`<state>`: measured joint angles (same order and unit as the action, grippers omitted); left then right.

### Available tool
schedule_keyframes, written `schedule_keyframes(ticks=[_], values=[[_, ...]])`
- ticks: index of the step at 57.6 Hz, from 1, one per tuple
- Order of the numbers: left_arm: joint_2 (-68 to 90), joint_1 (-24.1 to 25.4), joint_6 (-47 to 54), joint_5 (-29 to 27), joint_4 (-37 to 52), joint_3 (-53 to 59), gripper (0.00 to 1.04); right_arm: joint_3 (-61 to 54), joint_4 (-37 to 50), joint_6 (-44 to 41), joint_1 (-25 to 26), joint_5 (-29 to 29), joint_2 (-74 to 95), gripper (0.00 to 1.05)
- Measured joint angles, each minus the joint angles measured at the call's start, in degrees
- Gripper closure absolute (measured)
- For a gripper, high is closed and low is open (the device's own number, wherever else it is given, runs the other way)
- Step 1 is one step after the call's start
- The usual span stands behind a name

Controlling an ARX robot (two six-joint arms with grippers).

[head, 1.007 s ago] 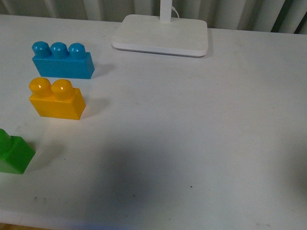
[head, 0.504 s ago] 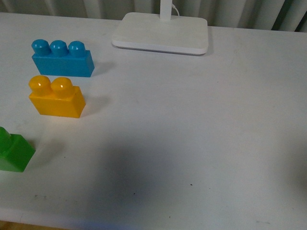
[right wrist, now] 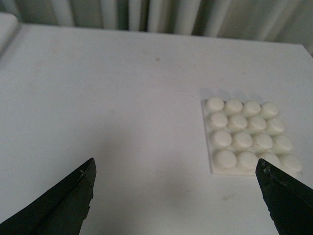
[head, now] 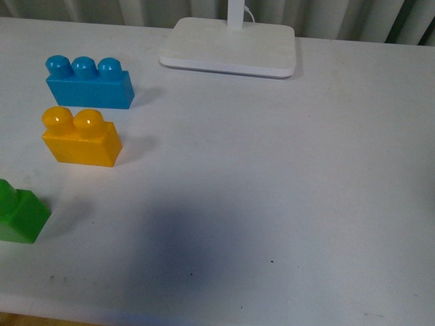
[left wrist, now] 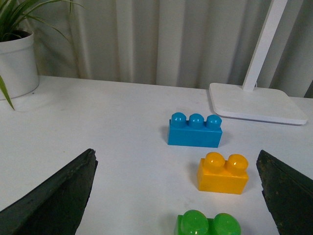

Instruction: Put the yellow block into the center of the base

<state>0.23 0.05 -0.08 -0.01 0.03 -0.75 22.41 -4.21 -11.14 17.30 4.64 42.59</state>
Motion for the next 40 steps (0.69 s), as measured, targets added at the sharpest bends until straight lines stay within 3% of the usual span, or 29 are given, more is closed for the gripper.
schedule_keyframes(ticks=[13,40], values=[[0.0,0.0,0.0,0.0,0.0,0.0,0.06,13.5,-3.4,-7.0,6.2,-0.5,25.3,0.09],[0.0,0.0,0.0,0.0,0.0,0.0,0.06,29.5,-7.4,-17.0,15.2,0.4,46.3,0.09]])
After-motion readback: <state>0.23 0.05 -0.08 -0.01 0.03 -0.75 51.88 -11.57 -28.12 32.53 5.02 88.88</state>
